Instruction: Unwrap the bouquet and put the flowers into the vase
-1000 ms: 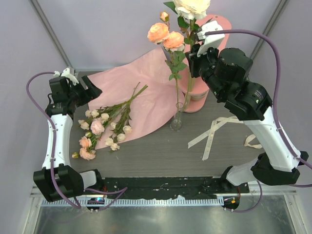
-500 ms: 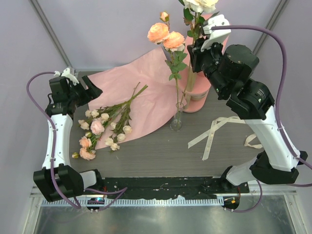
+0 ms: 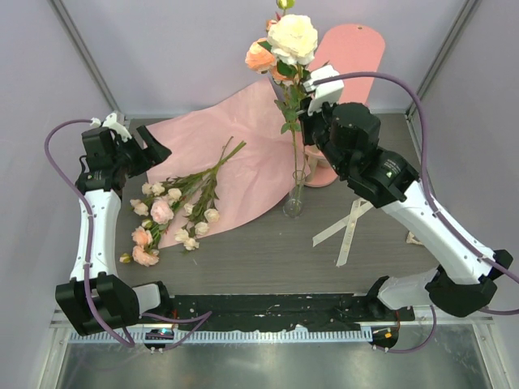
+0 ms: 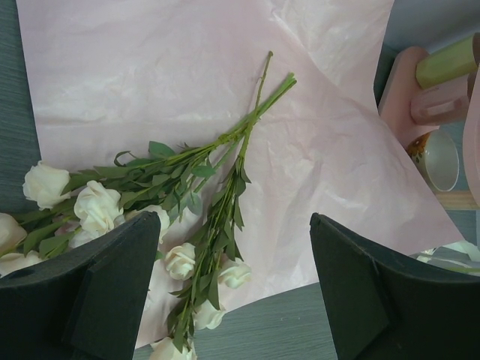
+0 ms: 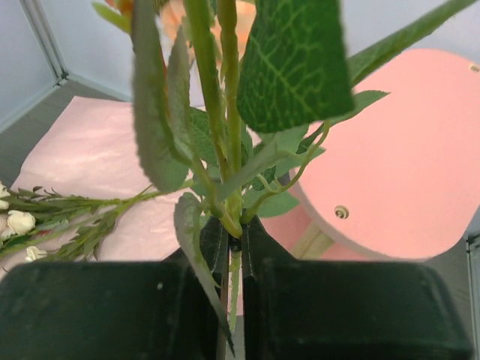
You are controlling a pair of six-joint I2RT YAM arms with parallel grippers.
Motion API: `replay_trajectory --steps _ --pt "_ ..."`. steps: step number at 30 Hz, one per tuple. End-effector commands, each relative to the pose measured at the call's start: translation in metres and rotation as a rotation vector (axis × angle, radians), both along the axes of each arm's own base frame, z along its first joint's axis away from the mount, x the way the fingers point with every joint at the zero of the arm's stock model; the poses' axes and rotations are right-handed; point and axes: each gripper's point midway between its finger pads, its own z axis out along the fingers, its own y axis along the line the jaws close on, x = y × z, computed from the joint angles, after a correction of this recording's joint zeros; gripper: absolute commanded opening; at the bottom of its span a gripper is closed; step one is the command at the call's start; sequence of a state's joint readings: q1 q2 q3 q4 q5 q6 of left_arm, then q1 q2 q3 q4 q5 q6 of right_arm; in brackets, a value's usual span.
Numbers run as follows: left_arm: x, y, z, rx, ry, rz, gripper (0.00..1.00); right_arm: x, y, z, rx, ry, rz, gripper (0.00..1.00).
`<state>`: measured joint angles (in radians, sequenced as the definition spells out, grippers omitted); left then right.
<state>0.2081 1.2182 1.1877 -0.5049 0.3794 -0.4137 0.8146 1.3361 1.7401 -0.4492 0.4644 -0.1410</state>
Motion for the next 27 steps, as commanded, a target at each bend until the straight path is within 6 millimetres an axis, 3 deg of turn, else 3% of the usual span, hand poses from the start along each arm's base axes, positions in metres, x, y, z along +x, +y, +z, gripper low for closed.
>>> replay_trajectory --steps 1,6,12,27 --pt "0.006 -0.002 0.011 -0.008 -0.055 -0.015 0.85 -0.011 -0.018 0.02 0.148 -0.086 -0.027 0.01" --pt "0.006 -0.002 0.011 -0.011 -0.055 -0.017 0.85 -0.015 -0.026 0.001 0.207 -0.093 -0.04 0.01" --pt "0.006 -0.003 0.009 -0.013 -0.051 -0.021 0.85 -0.014 -0.025 -0.04 0.197 -0.057 -0.034 0.01" --pt "0.007 -0.004 0.009 -0.014 -0.049 -0.024 0.85 -0.008 -0.023 -0.068 0.223 -0.078 -0.035 0.01"
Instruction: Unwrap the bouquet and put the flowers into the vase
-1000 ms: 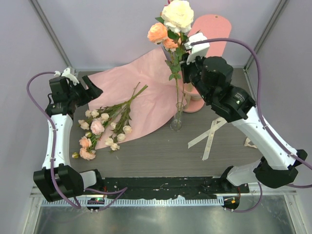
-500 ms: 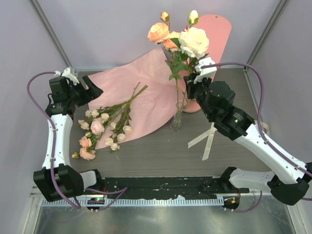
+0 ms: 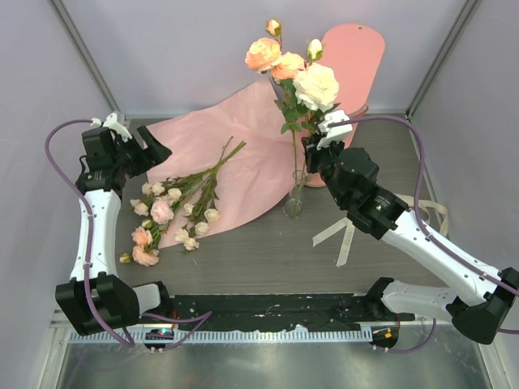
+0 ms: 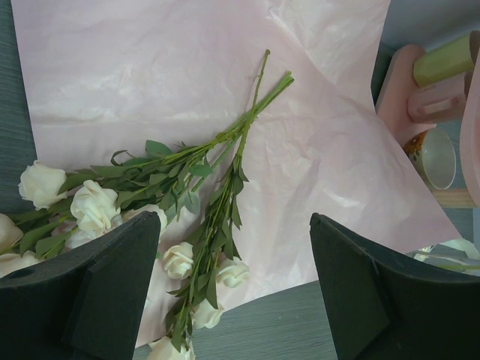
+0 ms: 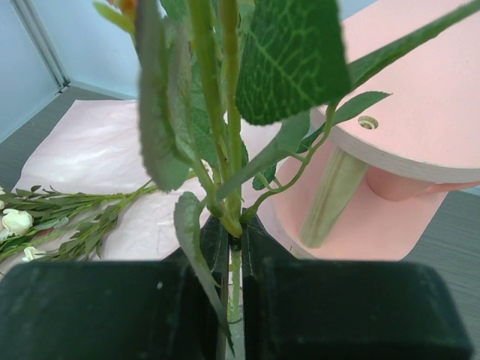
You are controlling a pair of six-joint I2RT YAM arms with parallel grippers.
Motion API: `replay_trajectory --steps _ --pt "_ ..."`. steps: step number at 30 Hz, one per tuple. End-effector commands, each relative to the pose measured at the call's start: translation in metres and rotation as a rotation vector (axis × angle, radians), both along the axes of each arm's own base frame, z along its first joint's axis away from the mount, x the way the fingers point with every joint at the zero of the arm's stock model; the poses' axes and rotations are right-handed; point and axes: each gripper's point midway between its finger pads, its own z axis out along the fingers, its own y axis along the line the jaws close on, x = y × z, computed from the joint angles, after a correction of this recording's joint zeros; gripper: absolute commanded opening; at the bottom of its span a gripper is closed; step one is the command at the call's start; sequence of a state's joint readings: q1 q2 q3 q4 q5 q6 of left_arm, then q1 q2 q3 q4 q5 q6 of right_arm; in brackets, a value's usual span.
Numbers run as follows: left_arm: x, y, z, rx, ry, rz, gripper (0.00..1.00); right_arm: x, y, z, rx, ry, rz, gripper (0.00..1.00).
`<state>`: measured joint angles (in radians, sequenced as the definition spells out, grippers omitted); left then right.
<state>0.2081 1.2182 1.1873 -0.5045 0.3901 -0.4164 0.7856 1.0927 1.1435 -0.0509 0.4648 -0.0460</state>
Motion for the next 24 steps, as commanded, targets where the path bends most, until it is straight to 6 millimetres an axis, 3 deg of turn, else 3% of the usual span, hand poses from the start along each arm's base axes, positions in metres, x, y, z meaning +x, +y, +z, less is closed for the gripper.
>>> replay_trajectory --steps 1,6,15,20,21,24 --pt "0.007 -0.003 0.008 -0.005 -0.051 -0.018 0.85 -0.001 -0.004 0.022 0.104 -0.079 -0.01 0.01" --pt "0.007 -0.004 0.008 -0.005 -0.05 -0.023 0.85 0.0 -0.009 0.01 0.119 -0.074 -0.032 0.03" --pt "0.007 -0.005 0.008 -0.007 -0.049 -0.029 0.85 0.002 -0.008 -0.001 0.109 -0.057 -0.034 0.18" --pt "0.009 -0.009 0.004 -0.02 -0.038 -0.051 0.85 0.001 -0.006 -0.004 0.089 -0.038 -0.014 0.45" --pt "0.009 -0.01 0.005 -0.023 -0.038 -0.054 0.85 0.002 -0.008 -0.002 0.088 -0.037 -0.026 0.58" --pt "0.012 -0.018 -0.002 -0.044 -0.021 -0.089 0.85 0.0 -0.011 -0.001 0.075 -0.024 -0.035 0.68"
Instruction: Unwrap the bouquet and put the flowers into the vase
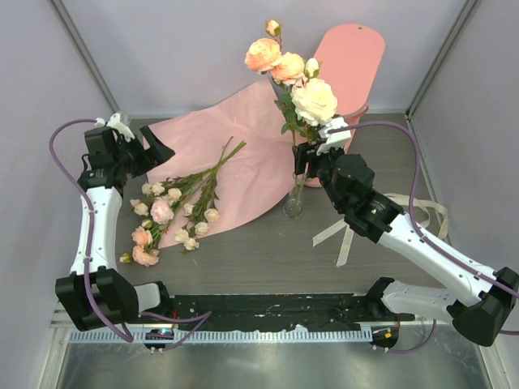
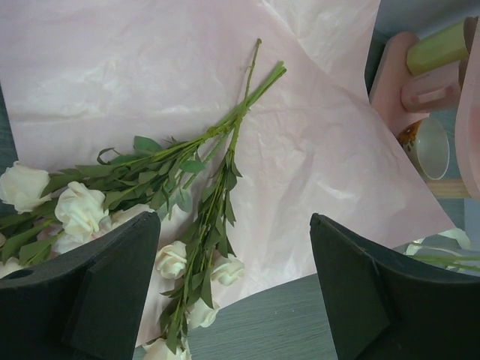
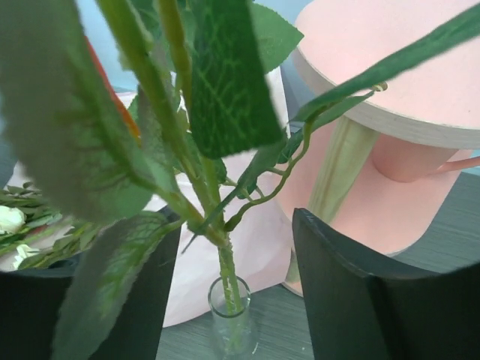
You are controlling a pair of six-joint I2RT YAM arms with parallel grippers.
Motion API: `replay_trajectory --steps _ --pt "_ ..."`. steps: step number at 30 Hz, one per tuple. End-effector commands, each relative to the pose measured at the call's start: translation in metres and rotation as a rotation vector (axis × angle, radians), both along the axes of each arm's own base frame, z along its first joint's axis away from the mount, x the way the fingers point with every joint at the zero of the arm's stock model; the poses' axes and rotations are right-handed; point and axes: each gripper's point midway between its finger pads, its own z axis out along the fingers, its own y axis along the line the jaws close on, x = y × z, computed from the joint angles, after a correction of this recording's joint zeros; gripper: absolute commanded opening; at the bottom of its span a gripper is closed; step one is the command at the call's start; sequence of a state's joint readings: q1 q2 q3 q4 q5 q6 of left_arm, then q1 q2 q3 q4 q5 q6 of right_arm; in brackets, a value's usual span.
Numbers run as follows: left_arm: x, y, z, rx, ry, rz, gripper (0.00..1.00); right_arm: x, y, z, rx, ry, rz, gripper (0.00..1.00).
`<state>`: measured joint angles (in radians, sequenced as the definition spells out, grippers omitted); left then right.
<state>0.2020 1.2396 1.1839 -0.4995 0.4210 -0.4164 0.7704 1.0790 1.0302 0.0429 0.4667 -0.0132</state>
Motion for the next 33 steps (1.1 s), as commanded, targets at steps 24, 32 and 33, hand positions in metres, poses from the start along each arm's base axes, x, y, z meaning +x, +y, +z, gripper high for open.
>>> replay_trajectory --steps 24,32,33 --pt "0.003 -0.079 -0.111 0.127 0.437 -0.3 0.66 -0.097 -0.046 0.027 -0.018 0.122 0.196 0.89" --pt "0.026 -0.093 -0.125 0.147 0.454 -0.325 0.62 -0.122 -0.013 -0.018 -0.099 0.256 0.426 0.89" --pt "0.026 -0.093 -0.138 0.142 0.51 -0.327 0.61 -0.124 -0.009 -0.025 -0.105 0.275 0.451 0.89"
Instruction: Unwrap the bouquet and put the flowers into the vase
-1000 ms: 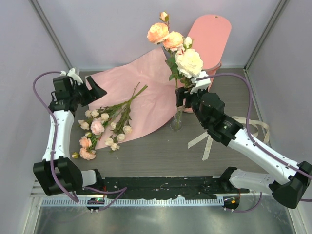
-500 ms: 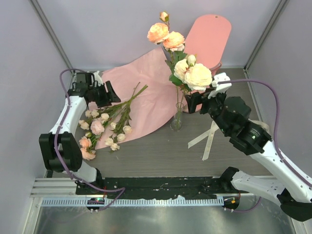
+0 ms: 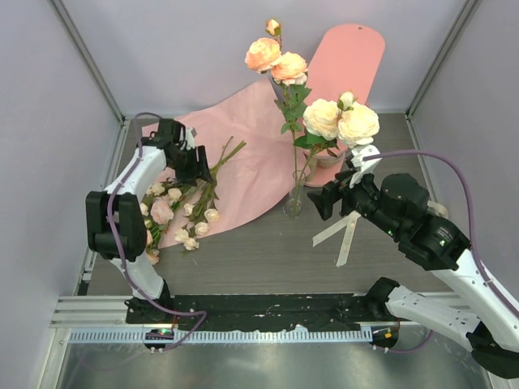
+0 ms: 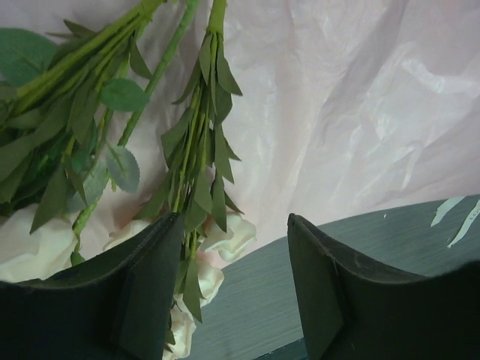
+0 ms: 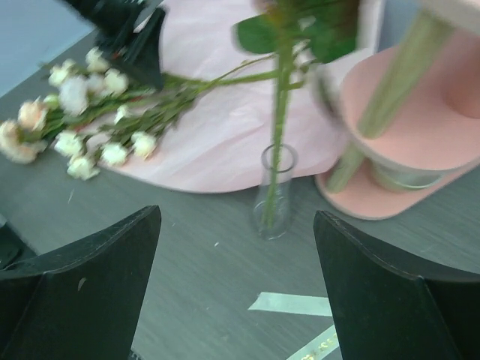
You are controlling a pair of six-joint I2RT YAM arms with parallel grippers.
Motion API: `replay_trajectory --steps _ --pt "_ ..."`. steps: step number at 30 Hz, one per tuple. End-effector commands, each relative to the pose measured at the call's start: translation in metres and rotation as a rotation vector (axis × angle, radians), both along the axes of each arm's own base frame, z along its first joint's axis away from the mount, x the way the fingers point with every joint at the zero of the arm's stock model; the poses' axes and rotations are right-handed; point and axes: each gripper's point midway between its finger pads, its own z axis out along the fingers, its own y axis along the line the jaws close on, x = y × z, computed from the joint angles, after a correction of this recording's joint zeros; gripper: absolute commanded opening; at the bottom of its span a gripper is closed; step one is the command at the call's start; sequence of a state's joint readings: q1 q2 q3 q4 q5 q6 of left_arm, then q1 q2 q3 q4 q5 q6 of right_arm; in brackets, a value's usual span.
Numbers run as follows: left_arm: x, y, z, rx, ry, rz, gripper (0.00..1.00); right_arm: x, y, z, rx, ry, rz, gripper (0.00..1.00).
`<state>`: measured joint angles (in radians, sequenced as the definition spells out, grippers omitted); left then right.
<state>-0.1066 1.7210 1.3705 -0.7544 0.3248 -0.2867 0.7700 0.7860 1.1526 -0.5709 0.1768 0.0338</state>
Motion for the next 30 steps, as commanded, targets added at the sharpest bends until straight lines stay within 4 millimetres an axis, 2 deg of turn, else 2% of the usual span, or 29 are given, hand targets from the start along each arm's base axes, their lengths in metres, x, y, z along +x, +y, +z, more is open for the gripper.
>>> replay_trajectory --steps 1,2,3,4,7,8,9,10,11,12,13,15,17,20,24,26,30 --pt "0.029 -0.002 0.01 0.008 -0.014 -0.004 0.61 -0.03 0.037 -0.032 -0.02 0.12 0.264 0.89" --pt "0.032 -0.003 0.008 0.009 0.008 -0.003 0.58 -0.033 0.041 -0.045 -0.026 0.147 0.291 0.89" --pt "0.029 -0.006 -0.001 0.013 0.068 -0.009 0.56 -0.034 0.046 -0.046 -0.006 0.146 0.311 0.89" --pt "0.039 -0.01 0.008 0.008 0.049 -0.007 0.53 -0.039 0.049 -0.057 -0.006 0.161 0.338 0.89" --pt "0.063 -0.016 0.007 0.051 0.023 -0.009 0.52 -0.042 0.054 -0.068 0.003 0.154 0.37 0.89" --pt "0.064 -0.017 0.004 0.055 0.043 -0.015 0.51 -0.041 0.055 -0.067 0.005 0.148 0.373 0.89" --pt "0.077 -0.02 0.01 0.051 0.023 -0.015 0.49 -0.041 0.055 -0.068 0.0 0.147 0.38 0.89" --pt "0.082 -0.02 -0.007 0.057 0.069 -0.012 0.45 -0.041 0.057 -0.071 -0.004 0.156 0.385 0.89" --pt "0.081 -0.024 -0.012 0.059 0.098 -0.02 0.44 -0.041 0.059 -0.071 -0.002 0.156 0.391 0.89" --pt "0.092 -0.026 -0.007 0.059 0.07 -0.024 0.43 -0.041 0.06 -0.073 -0.002 0.16 0.4 0.89" --pt "0.097 -0.028 -0.019 0.065 0.082 -0.025 0.43 -0.041 0.063 -0.073 0.006 0.159 0.408 0.89" --pt "0.111 -0.036 -0.017 0.051 0.039 -0.039 0.43 -0.044 0.068 -0.075 0.02 0.171 0.435 0.89" --pt "0.121 -0.04 -0.024 0.05 0.019 -0.04 0.43 -0.045 0.074 -0.078 0.033 0.174 0.459 0.89" --pt "0.134 -0.036 -0.029 0.075 -0.011 -0.02 0.43 -0.045 0.076 -0.081 0.036 0.177 0.469 0.89" --pt "0.145 -0.035 -0.036 0.09 -0.03 -0.021 0.43 -0.043 0.078 -0.09 0.01 0.189 0.471 0.89" --pt "0.145 -0.034 -0.046 0.099 -0.01 -0.025 0.41 -0.042 0.079 -0.092 0.007 0.192 0.47 0.89" --pt "0.148 -0.036 -0.054 0.098 -0.003 -0.031 0.35 -0.041 0.082 -0.098 0.01 0.2 0.477 0.89"
